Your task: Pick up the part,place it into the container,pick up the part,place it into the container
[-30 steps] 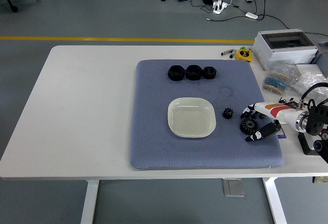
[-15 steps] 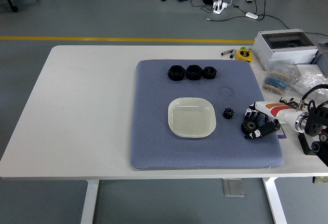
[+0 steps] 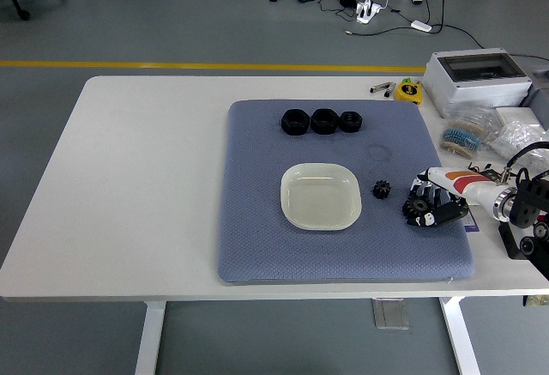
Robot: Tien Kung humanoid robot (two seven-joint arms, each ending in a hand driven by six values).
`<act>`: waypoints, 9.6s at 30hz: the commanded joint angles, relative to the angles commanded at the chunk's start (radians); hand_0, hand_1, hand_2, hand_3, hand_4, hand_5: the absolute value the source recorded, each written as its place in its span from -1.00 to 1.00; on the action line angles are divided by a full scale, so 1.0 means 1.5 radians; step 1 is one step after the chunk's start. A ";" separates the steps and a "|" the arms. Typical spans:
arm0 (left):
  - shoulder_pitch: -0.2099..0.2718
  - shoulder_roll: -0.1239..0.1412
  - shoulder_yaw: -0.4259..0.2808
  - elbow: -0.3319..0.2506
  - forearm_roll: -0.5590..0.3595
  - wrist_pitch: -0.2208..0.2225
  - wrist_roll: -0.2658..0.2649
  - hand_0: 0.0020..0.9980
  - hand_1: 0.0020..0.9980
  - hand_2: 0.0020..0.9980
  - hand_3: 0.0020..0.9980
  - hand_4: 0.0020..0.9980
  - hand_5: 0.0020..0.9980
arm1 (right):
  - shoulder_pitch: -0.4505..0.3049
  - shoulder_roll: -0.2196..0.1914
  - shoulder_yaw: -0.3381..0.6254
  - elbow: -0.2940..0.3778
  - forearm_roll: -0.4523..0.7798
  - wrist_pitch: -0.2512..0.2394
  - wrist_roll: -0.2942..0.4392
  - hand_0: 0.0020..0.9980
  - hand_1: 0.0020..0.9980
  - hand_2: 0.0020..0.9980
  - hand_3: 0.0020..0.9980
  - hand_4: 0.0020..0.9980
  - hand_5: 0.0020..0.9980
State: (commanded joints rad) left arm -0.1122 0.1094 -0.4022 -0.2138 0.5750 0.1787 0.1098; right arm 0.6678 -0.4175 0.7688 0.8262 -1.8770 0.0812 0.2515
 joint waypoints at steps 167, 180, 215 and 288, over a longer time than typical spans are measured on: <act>0.003 0.006 0.005 -0.003 -0.008 0.007 -0.002 0.48 0.52 0.58 0.39 0.47 0.37 | 0.165 0.131 -0.195 -0.160 -0.047 -0.047 0.004 -0.66 -0.45 -0.27 -0.13 0.66 -0.71; 0.006 0.008 -0.001 -0.003 0.002 0.006 0.001 0.48 0.52 0.58 0.39 0.47 0.37 | 0.166 0.128 -0.187 -0.146 -0.043 -0.055 0.011 -0.67 -0.49 -0.32 -0.18 0.66 -0.70; 0.003 0.010 0.003 -0.002 -0.006 0.007 -0.001 0.48 0.52 0.58 0.39 0.47 0.37 | 0.194 0.116 -0.150 -0.013 0.004 -0.037 0.005 -0.66 -0.50 -0.34 -0.18 0.66 -0.71; 0.003 0.012 0.000 -0.003 -0.002 0.009 -0.001 0.48 0.52 0.57 0.39 0.47 0.37 | 0.146 0.080 -0.003 0.036 0.211 -0.069 -0.008 -0.24 0.08 0.24 0.08 0.75 -0.25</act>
State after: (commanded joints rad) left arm -0.1082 0.1270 -0.4018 -0.2179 0.5722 0.1929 0.1090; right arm 0.8873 -0.2974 0.7650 0.8807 -1.5602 -0.0224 0.2390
